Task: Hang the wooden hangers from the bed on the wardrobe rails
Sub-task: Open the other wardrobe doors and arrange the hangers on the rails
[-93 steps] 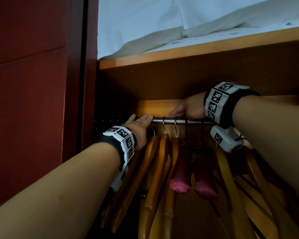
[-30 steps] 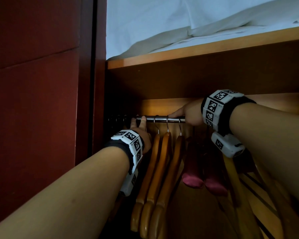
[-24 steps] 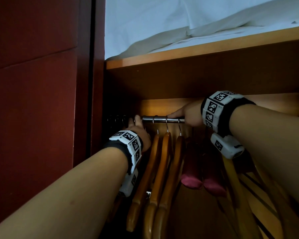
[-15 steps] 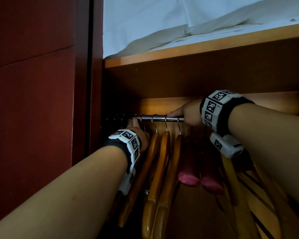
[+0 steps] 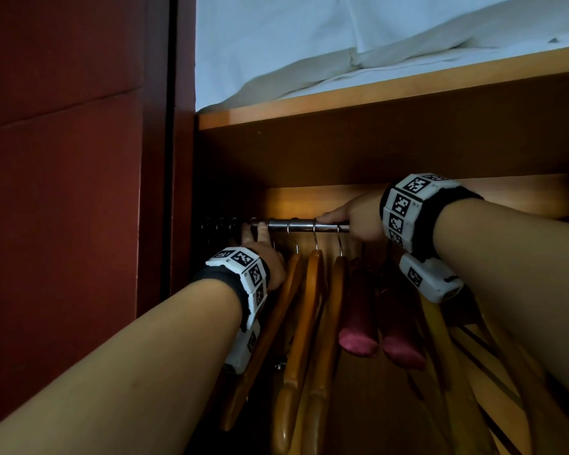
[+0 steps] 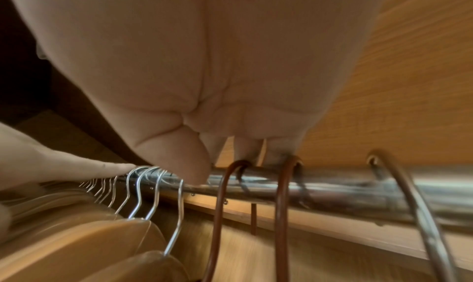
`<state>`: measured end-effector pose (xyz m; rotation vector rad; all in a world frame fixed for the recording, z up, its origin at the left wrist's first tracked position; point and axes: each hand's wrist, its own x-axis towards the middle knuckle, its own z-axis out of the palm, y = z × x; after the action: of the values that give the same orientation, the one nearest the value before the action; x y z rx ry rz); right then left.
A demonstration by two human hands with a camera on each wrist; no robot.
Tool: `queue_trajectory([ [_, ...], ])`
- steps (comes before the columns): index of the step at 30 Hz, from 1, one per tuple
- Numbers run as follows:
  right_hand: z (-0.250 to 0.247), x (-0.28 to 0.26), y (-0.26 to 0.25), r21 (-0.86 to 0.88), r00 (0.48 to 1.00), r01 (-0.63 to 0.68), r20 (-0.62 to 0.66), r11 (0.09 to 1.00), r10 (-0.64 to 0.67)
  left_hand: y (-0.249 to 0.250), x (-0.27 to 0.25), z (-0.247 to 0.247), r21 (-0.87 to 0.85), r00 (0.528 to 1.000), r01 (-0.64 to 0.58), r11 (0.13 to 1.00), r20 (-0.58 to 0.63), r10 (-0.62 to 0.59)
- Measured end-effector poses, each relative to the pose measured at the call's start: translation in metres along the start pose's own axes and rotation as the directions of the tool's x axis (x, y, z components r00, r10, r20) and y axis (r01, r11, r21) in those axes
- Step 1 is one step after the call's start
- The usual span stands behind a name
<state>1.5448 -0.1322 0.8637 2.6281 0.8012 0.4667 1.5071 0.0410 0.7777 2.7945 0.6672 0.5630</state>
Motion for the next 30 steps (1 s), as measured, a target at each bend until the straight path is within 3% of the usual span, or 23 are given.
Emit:
queue_trajectory([
  [9,0.001,0.000,-0.002,0.058,0.999,-0.015,0.036,0.998,0.012,0.000,-0.001,-0.003,0.013,0.997,-0.042,0.999,0.063,0.041],
  [16,-0.001,0.003,0.010,0.051,0.998,-0.053,0.033,0.997,0.052,0.001,0.001,0.001,-0.018,0.995,-0.095,0.995,-0.012,0.095],
  [22,-0.001,-0.017,0.030,0.109,0.996,-0.090,0.035,0.990,0.087,0.004,0.004,-0.004,-0.002,0.985,-0.157,0.988,0.074,0.157],
  [30,-0.002,-0.028,0.021,0.120,0.997,-0.079,0.028,0.990,0.076,0.003,0.006,-0.005,-0.003,0.982,-0.173,0.985,0.074,0.173],
])
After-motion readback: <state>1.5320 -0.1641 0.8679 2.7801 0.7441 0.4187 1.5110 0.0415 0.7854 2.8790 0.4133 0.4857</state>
